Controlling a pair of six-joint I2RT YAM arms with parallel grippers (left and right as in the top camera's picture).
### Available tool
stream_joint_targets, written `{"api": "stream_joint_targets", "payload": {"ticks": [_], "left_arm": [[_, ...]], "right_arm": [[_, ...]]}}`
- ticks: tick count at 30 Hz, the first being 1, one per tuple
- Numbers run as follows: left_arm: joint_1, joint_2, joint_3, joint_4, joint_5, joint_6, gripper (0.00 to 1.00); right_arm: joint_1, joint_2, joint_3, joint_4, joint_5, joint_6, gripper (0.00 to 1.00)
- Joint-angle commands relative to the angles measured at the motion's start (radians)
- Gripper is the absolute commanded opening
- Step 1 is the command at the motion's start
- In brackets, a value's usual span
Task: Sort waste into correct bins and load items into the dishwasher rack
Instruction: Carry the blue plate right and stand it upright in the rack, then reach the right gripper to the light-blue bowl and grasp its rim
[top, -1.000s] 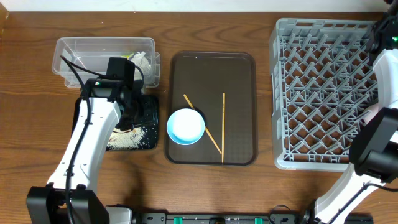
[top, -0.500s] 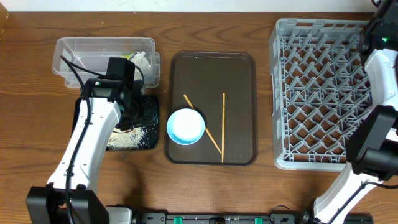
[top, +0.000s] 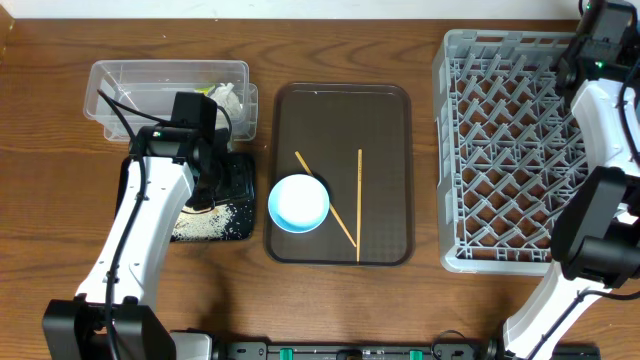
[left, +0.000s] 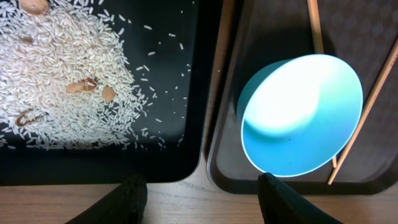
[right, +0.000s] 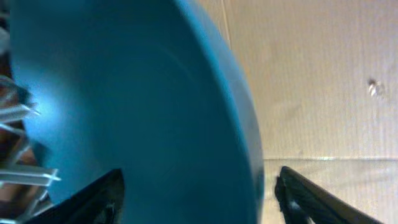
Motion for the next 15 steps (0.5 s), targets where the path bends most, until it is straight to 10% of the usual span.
{"api": "stream_joint_targets", "payload": {"ticks": [1,15], "left_arm": [[0.003,-0.007,0.002,-0.002,-0.008,0.002,0.60],[0.003,-0.007,0.002,0.008,-0.009,0.003,0.60]], "right_arm": [[0.039,-0.062,-0.006,-0.002,-0.044,0.098,0.87],[0.230,-0.282,-0.006,-0.470,-1.007,0.291,0.96]]}}
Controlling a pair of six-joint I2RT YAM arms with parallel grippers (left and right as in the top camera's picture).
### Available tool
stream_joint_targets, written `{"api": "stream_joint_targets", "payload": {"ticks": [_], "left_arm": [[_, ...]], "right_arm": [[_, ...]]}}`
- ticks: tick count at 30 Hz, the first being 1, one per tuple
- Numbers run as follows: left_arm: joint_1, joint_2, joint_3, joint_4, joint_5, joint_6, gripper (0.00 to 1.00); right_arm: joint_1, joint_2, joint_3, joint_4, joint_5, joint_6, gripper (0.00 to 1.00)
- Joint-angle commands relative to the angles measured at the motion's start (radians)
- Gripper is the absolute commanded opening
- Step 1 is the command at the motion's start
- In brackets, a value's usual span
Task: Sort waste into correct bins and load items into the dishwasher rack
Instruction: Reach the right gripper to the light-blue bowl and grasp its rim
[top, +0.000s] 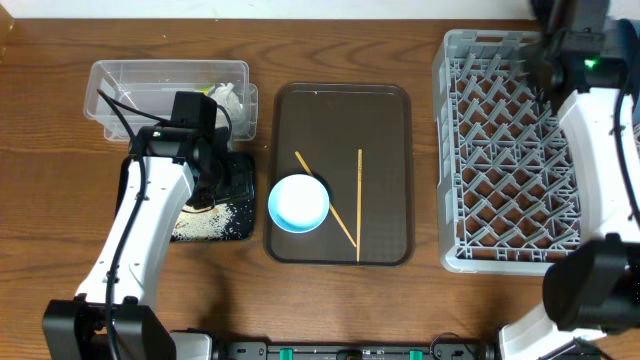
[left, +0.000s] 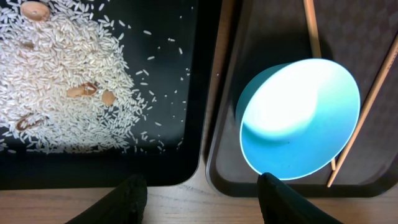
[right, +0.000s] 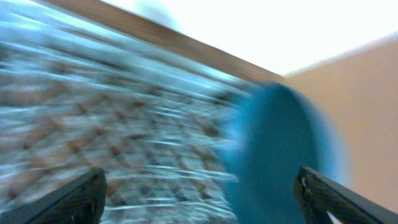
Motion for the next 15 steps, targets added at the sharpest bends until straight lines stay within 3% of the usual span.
{"api": "stream_joint_targets", "payload": {"ticks": [1,6,8,15], "left_arm": [[0.003,-0.007,0.002,-0.003,-0.010,0.003,0.60],[0.003,-0.007,0.002,-0.010,-0.058,0.002,0.61],[0.005,-0.007,0.002,-0.015,-0.111,-0.014,0.61],[0.070,-0.007,0.002,-0.044,-0.193,-0.135,0.61]], "right_arm": [[0.057,-0.007,-0.003,-0.071,-0.443,0.063,0.96],[0.131,0.005,-0.003,-0.153,-0.813,0.153,0.88],[0.161,0.011,-0.003,-0.173,-0.861,0.198,0.82],[0.316,0.053,-0.008,-0.235,-0.860,0.238,0.84]]}}
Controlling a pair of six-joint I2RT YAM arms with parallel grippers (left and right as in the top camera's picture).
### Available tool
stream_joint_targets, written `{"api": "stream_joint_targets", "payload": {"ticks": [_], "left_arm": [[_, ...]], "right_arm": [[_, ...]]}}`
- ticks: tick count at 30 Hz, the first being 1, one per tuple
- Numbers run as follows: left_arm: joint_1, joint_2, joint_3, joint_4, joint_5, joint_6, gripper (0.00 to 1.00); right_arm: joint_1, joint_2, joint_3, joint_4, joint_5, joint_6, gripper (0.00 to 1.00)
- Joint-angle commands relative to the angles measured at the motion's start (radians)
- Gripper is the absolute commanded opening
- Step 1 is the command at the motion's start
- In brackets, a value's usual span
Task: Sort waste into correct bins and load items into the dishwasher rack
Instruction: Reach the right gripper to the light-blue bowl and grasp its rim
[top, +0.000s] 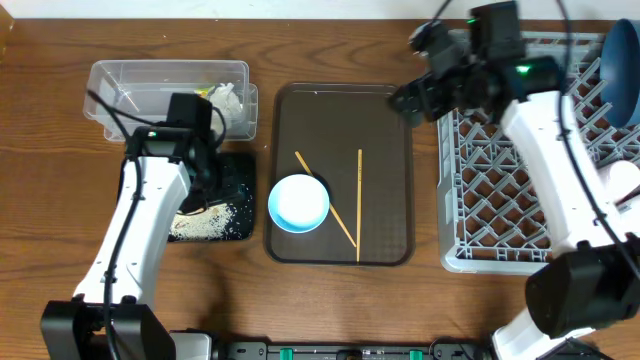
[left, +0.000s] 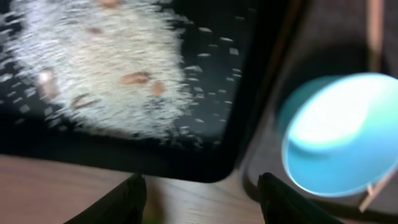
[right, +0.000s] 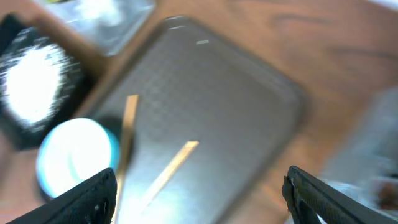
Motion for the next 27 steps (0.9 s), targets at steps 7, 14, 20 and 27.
{"api": "stream_joint_targets", "payload": {"ticks": [7,14,20,27], "left_arm": [[0.126,-0.007,0.002,-0.019,-0.057,-0.071,0.61],[0.176,-0.007,0.002,-0.036,-0.057,-0.071,0.61],[0.176,-0.007,0.002,-0.032,-0.057,-0.071,0.61],[0.176,-0.007,0.002,-0.034,-0.057,-0.070,0.61]], "right_arm": [[0.225,0.130,-0.013,-0.039,0.060,0.119,0.70],[0.336,0.244,-0.013,-0.040,0.102,0.195,0.69],[0.397,0.321,-0.013,-0.042,0.103,0.199,0.66],[0.419,0.364,-0.013,-0.044,0.173,0.243,0.58]]}}
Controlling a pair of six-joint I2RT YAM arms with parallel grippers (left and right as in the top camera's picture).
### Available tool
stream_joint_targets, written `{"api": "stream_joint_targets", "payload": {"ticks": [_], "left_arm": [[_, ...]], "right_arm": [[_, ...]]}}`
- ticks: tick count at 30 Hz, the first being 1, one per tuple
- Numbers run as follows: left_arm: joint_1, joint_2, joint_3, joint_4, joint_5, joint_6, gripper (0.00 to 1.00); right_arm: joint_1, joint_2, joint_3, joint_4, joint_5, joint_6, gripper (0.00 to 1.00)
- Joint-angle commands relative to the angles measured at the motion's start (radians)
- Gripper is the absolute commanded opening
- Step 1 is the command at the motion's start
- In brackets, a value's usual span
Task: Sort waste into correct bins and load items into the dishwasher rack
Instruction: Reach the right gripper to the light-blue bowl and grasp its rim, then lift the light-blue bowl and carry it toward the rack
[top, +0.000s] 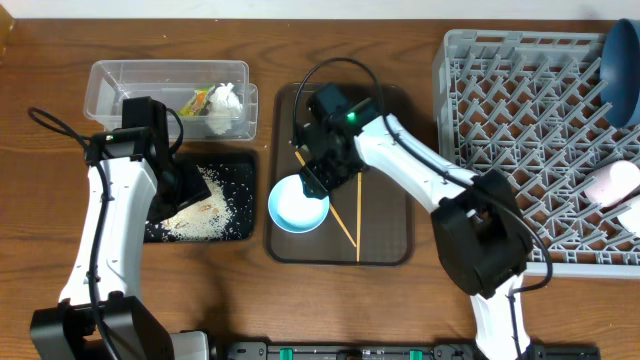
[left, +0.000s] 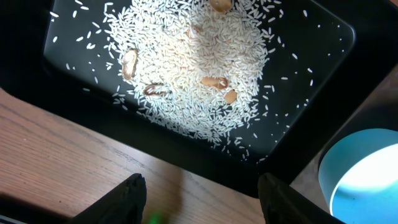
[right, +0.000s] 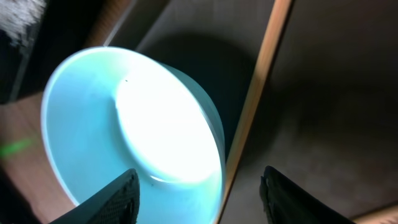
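A light blue bowl (top: 298, 204) sits at the front left of the brown tray (top: 385, 110), with two wooden chopsticks (top: 359, 205) lying beside it. My right gripper (top: 316, 181) hangs open just over the bowl; in the right wrist view the bowl's (right: 134, 121) right rim and one chopstick (right: 256, 102) lie between the fingers (right: 122, 194). My left gripper (top: 166, 193) is open and empty over the black tray (top: 236, 232) of spilled rice (left: 186, 68). The grey dishwasher rack (top: 520, 130) holds a dark blue bowl (top: 621, 58) on edge.
A clear plastic bin (top: 130, 85) with scraps of waste stands behind the black tray. A pink cup (top: 614, 184) lies at the rack's right side. Bare wooden table (left: 74, 162) runs along the front, below the black tray.
My right gripper has gone from above the brown tray's far right corner down to the light blue bowl. My left gripper has shifted left, from the black tray's right edge to over the rice.
My right gripper stood open around the dark blue bowl at the rack's far right corner. Then it was clear of the bowl, which stayed on edge in the rack. It was then over the brown tray, and now at the light blue bowl. My left gripper stayed open throughout.
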Motion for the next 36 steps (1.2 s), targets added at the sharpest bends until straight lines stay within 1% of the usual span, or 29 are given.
{"api": "stream_joint_targets", "payload": {"ticks": [1,6,9,18,23,32,35,36], "left_arm": [[0.004,-0.007,0.002,-0.004,-0.012,-0.009,0.61],[0.004,-0.007,0.002,-0.004,-0.012,-0.009,0.61],[0.004,-0.007,0.002,-0.004,-0.012,-0.009,0.61],[0.004,-0.007,0.002,-0.005,-0.012,-0.009,0.61],[0.004,-0.007,0.002,-0.007,-0.012,-0.009,0.61],[0.004,-0.007,0.002,-0.007,-0.012,-0.009,0.61],[0.004,-0.007,0.002,-0.007,-0.012,-0.009,0.61],[0.004,-0.007,0.002,-0.007,-0.012,-0.009,0.61]], "right_arm": [[0.008,0.010,-0.005,0.000,0.081,0.059,0.56],[0.007,0.010,-0.005,0.000,0.143,0.073,0.48],[0.006,0.010,-0.005,-0.001,0.144,0.075,0.39],[0.026,0.011,-0.005,-0.001,0.140,0.093,0.33],[0.032,0.011,-0.006,-0.005,0.141,0.103,0.32],[0.040,0.016,-0.057,0.028,0.140,0.107,0.28],[0.039,0.016,-0.066,0.039,0.140,0.107,0.15],[0.039,0.016,-0.066,0.045,0.140,0.107,0.13]]}}
